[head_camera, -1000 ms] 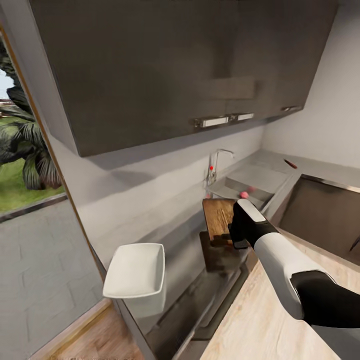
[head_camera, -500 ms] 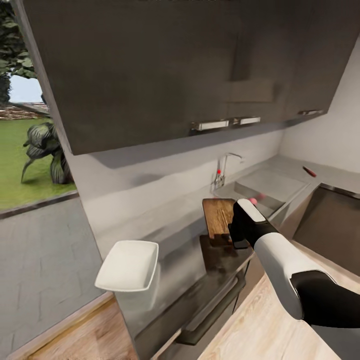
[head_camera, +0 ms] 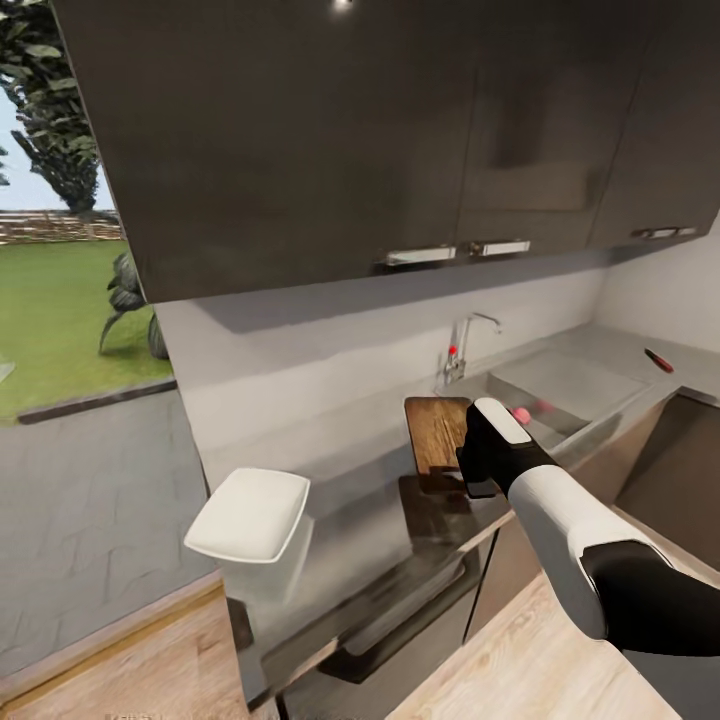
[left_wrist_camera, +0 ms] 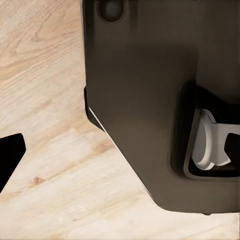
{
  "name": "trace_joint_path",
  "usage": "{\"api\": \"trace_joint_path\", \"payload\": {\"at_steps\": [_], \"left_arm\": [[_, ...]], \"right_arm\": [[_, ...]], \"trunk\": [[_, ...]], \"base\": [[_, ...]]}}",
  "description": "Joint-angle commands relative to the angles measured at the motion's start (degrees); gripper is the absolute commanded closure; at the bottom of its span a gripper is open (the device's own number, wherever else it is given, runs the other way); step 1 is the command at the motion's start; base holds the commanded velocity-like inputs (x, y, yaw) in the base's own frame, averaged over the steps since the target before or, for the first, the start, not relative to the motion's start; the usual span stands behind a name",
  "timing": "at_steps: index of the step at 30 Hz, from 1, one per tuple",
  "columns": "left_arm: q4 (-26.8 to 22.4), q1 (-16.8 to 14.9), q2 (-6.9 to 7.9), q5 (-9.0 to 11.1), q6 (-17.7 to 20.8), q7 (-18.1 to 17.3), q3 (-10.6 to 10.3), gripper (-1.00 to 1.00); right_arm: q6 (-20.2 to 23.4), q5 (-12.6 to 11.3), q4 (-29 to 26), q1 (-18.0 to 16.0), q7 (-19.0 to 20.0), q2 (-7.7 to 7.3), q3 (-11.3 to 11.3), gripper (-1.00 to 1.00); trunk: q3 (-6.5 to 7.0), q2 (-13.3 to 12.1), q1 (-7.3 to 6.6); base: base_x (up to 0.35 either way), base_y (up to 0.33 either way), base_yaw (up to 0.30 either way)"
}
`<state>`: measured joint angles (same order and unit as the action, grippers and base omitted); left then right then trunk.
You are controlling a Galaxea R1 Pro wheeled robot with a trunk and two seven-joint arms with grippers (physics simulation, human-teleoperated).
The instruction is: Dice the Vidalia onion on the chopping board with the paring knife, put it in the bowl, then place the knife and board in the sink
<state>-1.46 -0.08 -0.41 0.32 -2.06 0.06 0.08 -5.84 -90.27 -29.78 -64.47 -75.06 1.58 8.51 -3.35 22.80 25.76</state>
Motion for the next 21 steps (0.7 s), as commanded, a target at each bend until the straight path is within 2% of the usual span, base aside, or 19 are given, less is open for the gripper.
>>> {"api": "trace_joint_path", "payload": {"at_steps": [1,21], "left_arm": [[0.0,0.0,-0.01,0.0,-0.1,0.0,0.0,-1.00],[0.0,0.0,0.00,0.0,-0.1,0.0,0.0,-1.00]], "right_arm": [[-0.6,-0.5,-0.1,0.0,-0.1,-0.09,0.5,1.00],[-0.6,-0.5,0.0,0.0,-0.1,-0.09,0.5,1.00]], "trunk": [[-0.06,0.1,0.03],[0.94,0.1,0.03]], "base": [[-0.072,-0.312,0.244],[-0.018,-0.311,0.252]]}}
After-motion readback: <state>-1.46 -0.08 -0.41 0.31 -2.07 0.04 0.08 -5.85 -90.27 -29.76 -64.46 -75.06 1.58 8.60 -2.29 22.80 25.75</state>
